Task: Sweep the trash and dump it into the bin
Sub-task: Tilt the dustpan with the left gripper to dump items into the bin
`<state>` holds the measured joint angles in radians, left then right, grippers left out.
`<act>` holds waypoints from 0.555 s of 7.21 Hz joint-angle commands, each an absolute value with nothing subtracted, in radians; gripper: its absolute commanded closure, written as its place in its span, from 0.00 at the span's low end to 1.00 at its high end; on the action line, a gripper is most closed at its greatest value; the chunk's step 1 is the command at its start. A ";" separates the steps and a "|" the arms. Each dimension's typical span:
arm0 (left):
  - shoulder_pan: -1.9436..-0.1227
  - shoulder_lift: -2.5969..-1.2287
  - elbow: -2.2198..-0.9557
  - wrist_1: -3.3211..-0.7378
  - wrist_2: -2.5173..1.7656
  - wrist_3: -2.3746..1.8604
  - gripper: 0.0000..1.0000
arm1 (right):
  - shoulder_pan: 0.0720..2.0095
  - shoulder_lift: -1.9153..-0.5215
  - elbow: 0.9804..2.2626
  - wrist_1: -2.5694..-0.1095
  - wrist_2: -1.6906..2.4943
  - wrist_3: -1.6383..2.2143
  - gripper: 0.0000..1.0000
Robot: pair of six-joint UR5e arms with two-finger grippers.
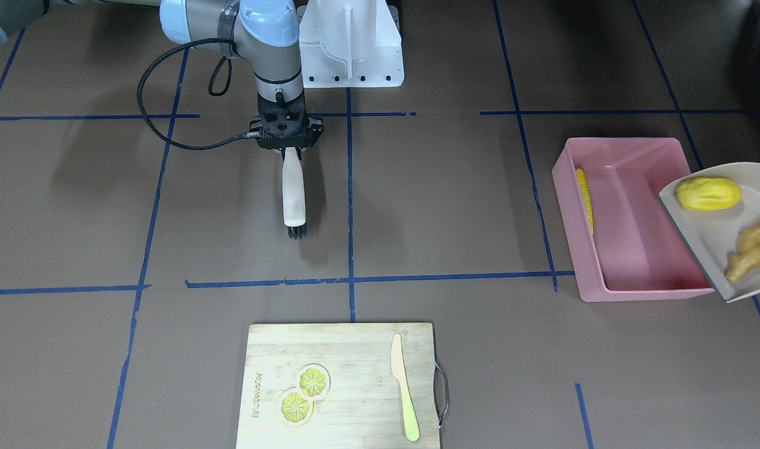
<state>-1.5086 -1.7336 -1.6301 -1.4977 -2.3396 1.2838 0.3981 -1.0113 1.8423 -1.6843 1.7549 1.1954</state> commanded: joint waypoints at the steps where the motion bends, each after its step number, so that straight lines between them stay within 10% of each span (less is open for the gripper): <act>1: -1.500 -1.730 -1.667 -1.491 -2.255 1.376 1.00 | 0.396 -1.011 1.842 -1.684 1.755 1.195 1.00; 4: -1.503 -1.733 -1.674 -1.488 -2.252 1.378 1.00 | 0.394 -1.012 1.842 -1.683 1.755 1.197 1.00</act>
<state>-1.5018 -1.7324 -1.6719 -1.4891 -2.2544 1.3756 0.3953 -1.0123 1.8423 -1.6840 1.7549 1.1963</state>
